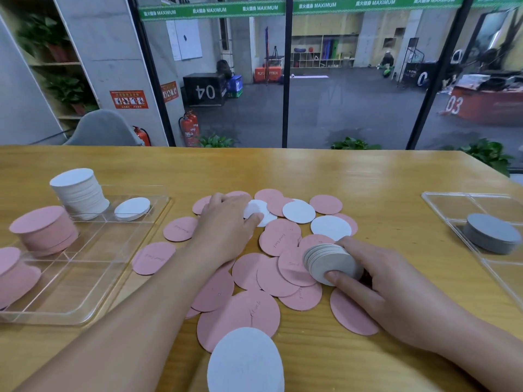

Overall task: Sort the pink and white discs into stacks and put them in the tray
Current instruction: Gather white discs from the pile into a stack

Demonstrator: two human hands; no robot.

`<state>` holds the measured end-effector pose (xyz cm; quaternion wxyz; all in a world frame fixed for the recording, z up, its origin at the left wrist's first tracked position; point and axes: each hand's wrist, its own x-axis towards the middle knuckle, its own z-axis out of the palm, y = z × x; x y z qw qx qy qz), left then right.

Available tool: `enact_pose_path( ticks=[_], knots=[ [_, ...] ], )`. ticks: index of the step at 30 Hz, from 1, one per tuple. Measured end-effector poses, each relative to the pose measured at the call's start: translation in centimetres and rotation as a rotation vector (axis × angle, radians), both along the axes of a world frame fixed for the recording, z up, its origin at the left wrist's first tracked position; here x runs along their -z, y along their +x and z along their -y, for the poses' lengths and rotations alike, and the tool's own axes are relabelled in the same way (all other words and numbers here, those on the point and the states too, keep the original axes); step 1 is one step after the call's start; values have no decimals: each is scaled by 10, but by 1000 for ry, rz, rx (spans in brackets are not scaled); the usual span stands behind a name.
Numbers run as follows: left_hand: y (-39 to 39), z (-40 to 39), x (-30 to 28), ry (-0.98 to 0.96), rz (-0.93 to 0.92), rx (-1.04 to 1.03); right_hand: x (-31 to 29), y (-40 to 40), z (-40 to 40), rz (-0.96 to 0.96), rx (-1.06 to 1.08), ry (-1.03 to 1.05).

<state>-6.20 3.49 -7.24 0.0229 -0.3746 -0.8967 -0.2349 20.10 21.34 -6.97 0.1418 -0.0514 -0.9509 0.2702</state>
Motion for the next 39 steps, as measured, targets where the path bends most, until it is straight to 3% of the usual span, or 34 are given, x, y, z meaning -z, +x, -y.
enact_pose_path(
  ticks=[3,10,15,18,21,24,32,39],
  knots=[
    [4,-5,-3,-55,3,-24,1,0,0,-1,4,-2],
    [-6,-6,-6,83,174,-107,0,0,0,3,2,-9],
    [-7,2,-14,370,188,-118,-1,0,-1,-1,-4,-20],
    [-3,10,-20,586,389,-45,0,0,-1,-7,-6,-23],
    [13,21,-28,659,515,49,1,0,-2,-15,-2,-40],
    [22,25,-31,639,526,103,1,1,-2,-25,-8,-46],
    [31,27,-31,367,509,330,1,2,-1,-30,-16,-55],
    [44,21,-29,340,563,590,1,2,0,-26,31,-48]
  ],
)
